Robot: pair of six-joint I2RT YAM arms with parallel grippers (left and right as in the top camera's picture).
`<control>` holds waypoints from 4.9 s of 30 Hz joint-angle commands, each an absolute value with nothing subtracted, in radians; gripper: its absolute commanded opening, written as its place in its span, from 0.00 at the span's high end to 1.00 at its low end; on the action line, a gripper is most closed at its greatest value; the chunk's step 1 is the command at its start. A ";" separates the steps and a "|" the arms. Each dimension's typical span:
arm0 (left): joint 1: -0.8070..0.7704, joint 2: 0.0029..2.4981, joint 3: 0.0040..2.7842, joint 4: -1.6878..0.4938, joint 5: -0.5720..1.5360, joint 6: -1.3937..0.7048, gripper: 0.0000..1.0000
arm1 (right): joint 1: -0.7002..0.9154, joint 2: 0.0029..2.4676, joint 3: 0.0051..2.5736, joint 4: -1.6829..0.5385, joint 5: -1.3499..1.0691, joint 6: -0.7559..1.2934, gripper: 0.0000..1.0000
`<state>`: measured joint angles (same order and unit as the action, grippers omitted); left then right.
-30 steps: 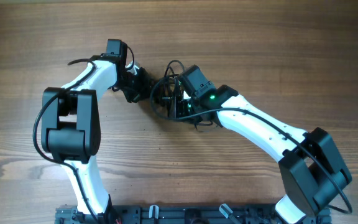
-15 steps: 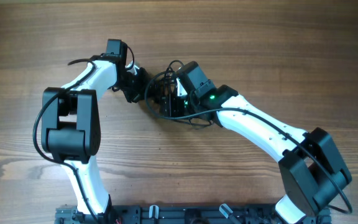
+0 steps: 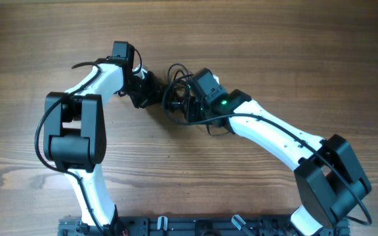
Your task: Untangle cables
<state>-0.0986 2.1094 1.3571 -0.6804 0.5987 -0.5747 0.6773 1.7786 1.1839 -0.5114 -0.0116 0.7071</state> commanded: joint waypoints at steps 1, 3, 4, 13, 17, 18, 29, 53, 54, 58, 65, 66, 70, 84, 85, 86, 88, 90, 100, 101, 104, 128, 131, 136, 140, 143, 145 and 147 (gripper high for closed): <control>-0.083 2.126 1.348 -0.681 0.481 -0.585 0.92 | 0.675 1.779 1.183 -0.513 0.127 0.717 0.66; -0.083 2.126 1.348 -0.681 0.481 -0.585 0.92 | 0.675 1.779 1.183 -0.512 0.142 0.717 0.66; -0.083 2.126 1.348 -0.682 0.481 -0.585 0.92 | 0.675 1.779 1.182 -0.509 0.142 0.717 0.67; -0.083 2.126 1.348 -0.681 0.481 -0.585 0.92 | 0.675 1.779 1.182 -0.484 0.131 0.716 0.71; -0.083 2.126 1.348 -0.681 0.481 -0.585 0.91 | 0.675 1.779 1.182 -0.483 0.135 0.707 0.72; -0.083 2.126 1.348 -0.682 0.481 -0.585 0.91 | 0.675 1.779 1.182 -0.483 0.142 0.707 0.72; -0.083 2.126 1.348 -0.681 0.481 -0.585 0.91 | 0.673 1.779 1.138 -0.477 0.283 0.707 0.92; -0.083 2.126 1.348 -0.684 0.481 -0.585 0.92 | 0.322 1.776 1.131 -0.730 -0.270 0.405 0.68; -0.083 2.126 1.348 -0.684 0.481 -0.585 0.92 | 0.322 1.776 1.131 -0.722 -0.299 0.392 0.64; -0.083 2.126 1.348 -0.684 0.481 -0.585 0.92 | 0.323 1.776 1.131 -0.692 -0.363 0.395 0.54; -0.083 2.126 1.348 -0.680 0.481 -0.584 0.92 | 0.367 1.777 1.131 -0.591 -0.501 0.483 0.53; -0.083 2.126 1.348 -0.680 0.481 -0.584 0.92 | 0.387 1.777 1.131 -0.567 -0.522 0.482 0.54; -0.083 2.126 1.348 -0.680 0.481 -0.584 0.91 | 0.463 1.777 1.131 -0.484 -0.533 0.528 0.55; -0.083 2.126 1.348 -0.680 0.481 -0.584 0.90 | 0.542 1.777 1.125 -0.413 -0.278 0.560 0.83; -0.083 2.126 1.348 -0.680 0.481 -0.584 0.90 | 0.542 1.777 1.121 -0.415 -0.254 0.561 0.83; -0.083 2.126 1.348 -0.680 0.481 -0.584 0.90 | 0.542 1.777 1.118 -0.427 -0.211 0.576 0.83; -0.083 2.126 1.348 -0.680 0.481 -0.584 0.90 | 0.542 1.777 1.118 -0.469 -0.089 0.645 0.71; -0.083 2.126 1.348 -0.680 0.481 -0.584 0.90 | 0.542 1.777 1.118 -0.466 -0.117 0.659 0.65; -0.083 2.126 1.348 -0.680 0.481 -0.585 0.90 | 0.554 1.777 1.118 -0.438 -0.552 0.657 0.61; -0.083 2.126 1.348 -0.680 0.481 -0.584 0.90 | 0.561 1.777 1.118 -0.426 -0.552 0.657 0.62; -0.083 2.126 1.348 -0.680 0.481 -0.584 0.90 | 0.587 1.777 1.118 -0.401 -0.551 0.657 0.62; -0.083 2.126 1.348 -0.680 0.481 -0.585 0.89 | 0.623 1.766 1.128 -0.481 -0.300 0.679 0.80; -0.083 2.126 1.348 -0.680 0.481 -0.585 0.89 | 0.584 1.716 1.177 -0.506 -0.384 0.583 0.72; -0.083 2.126 1.348 -0.677 0.481 -0.584 0.88 | 0.563 1.693 1.187 -0.479 -0.307 0.556 0.49; -0.083 2.126 1.348 -0.676 0.481 -0.584 0.89 | 0.564 1.737 1.184 -0.425 -0.284 0.498 0.49; -0.083 2.126 1.348 -0.677 0.481 -0.584 0.89 | 0.564 1.811 1.183 -0.413 -0.284 0.497 0.53; -0.083 2.126 1.348 -0.677 0.481 -0.584 0.89 | 0.564 1.836 1.183 -0.419 -0.284 0.497 0.66; -0.083 2.126 1.348 -0.677 0.481 -0.585 0.89 | 0.564 1.841 1.183 -0.424 -0.284 0.497 0.79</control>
<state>-0.0994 2.1094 1.3567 -0.6800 0.5880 -0.5747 0.5621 1.8172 1.1698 -0.4198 -0.2989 0.5133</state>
